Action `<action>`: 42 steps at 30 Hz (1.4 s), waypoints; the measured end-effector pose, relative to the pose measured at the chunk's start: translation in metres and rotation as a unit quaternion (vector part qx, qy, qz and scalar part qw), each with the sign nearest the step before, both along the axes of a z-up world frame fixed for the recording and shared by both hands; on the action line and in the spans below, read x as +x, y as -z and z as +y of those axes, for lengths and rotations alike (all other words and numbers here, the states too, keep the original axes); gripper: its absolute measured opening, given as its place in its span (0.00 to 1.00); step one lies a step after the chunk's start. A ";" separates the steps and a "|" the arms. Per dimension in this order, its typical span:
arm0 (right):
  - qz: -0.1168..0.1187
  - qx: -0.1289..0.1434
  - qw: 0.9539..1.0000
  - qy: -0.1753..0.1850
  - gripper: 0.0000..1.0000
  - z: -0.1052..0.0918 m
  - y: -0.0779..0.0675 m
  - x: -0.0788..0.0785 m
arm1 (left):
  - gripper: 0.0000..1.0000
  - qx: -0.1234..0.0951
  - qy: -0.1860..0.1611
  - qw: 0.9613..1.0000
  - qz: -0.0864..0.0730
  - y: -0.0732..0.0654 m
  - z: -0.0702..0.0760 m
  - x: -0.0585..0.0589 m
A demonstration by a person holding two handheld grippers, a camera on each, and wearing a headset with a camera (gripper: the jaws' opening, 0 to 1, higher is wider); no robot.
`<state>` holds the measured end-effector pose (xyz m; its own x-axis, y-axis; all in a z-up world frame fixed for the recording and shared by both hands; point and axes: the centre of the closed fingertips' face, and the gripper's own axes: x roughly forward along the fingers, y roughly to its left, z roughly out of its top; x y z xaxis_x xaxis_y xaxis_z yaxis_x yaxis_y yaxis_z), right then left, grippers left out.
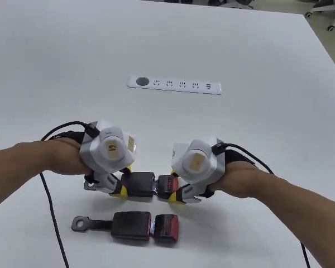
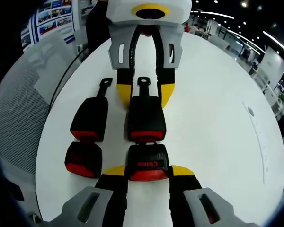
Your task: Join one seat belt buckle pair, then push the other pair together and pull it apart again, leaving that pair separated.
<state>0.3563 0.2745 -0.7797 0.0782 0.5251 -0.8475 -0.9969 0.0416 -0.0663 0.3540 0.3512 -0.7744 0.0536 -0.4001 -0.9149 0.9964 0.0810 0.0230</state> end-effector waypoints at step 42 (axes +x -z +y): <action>-0.002 -0.012 1.000 0.001 0.31 -0.037 0.003 0.004 | 0.32 0.006 0.005 1.000 0.018 0.008 0.005 -0.003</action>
